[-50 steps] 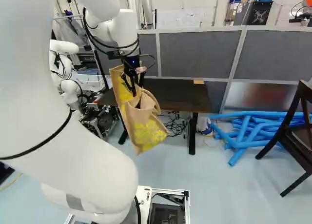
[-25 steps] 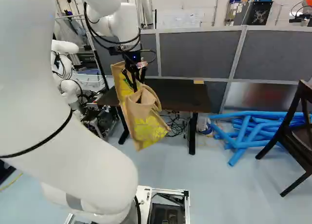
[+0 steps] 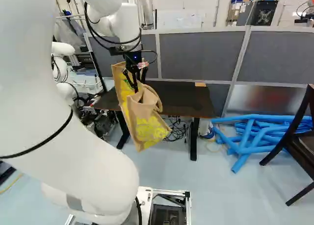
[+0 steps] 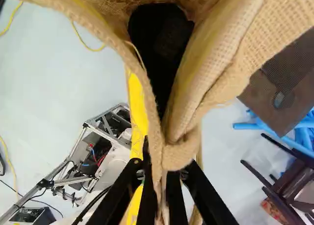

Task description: Pick up the bag on the ground and place it on the table

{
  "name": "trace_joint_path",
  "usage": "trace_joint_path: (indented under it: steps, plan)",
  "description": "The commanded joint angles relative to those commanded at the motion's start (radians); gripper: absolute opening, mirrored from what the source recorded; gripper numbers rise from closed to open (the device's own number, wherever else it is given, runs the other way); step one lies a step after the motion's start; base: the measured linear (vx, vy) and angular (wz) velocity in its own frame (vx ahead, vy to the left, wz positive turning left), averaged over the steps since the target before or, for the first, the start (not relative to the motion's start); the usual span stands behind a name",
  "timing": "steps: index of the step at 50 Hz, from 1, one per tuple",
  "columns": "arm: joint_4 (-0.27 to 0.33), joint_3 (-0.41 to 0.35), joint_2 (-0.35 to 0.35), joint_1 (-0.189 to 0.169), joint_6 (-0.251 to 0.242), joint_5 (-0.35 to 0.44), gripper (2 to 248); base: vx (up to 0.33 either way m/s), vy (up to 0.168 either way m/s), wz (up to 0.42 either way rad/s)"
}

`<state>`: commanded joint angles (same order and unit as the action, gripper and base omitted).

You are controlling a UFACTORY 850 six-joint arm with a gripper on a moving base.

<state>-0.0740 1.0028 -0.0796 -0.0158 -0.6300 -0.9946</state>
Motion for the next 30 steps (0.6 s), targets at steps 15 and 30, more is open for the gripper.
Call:
trace_joint_path:
  steps: [15, 30]
  plan:
    - [0.0, 0.0, 0.0, 0.0, 0.0, 0.0, 22, 0.24, -0.014, -0.019]
    - [0.0, 0.0, 0.0, 0.0, 0.0, 0.0, 22, 0.225, 0.002, -0.011]
